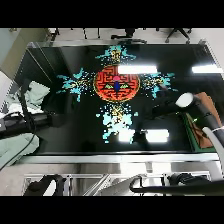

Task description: Fold the shirts.

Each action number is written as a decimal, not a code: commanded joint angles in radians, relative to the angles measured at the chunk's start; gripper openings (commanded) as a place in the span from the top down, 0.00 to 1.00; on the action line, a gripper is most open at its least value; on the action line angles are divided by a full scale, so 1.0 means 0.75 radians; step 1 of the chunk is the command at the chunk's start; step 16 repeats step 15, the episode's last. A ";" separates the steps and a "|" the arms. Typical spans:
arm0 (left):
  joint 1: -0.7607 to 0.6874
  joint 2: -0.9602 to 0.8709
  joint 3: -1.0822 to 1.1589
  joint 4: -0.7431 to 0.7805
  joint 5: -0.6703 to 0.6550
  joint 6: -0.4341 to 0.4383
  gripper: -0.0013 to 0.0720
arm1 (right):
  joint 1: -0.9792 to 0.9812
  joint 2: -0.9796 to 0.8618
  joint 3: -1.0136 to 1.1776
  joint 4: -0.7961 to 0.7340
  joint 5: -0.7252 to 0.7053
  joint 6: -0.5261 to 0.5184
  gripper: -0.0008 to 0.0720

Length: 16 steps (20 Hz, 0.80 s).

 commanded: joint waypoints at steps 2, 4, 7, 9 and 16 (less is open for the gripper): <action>-0.001 0.087 -0.112 0.001 0.019 0.018 0.96 | 0.125 0.013 -0.067 0.004 -0.111 -0.004 0.97; 0.000 0.125 -0.112 0.001 0.021 0.024 0.96 | 0.125 0.013 -0.068 0.005 -0.095 -0.004 0.97; 0.000 0.166 -0.112 0.001 0.017 0.023 0.96 | 0.125 0.013 -0.068 0.023 -0.089 -0.004 0.97; 0.000 0.196 -0.112 0.000 0.022 0.023 0.96 | 0.125 0.013 -0.068 0.023 -0.089 -0.004 0.97; 0.000 0.262 -0.112 0.000 0.016 0.022 0.96 | 0.125 0.013 -0.068 0.023 -0.089 -0.004 0.97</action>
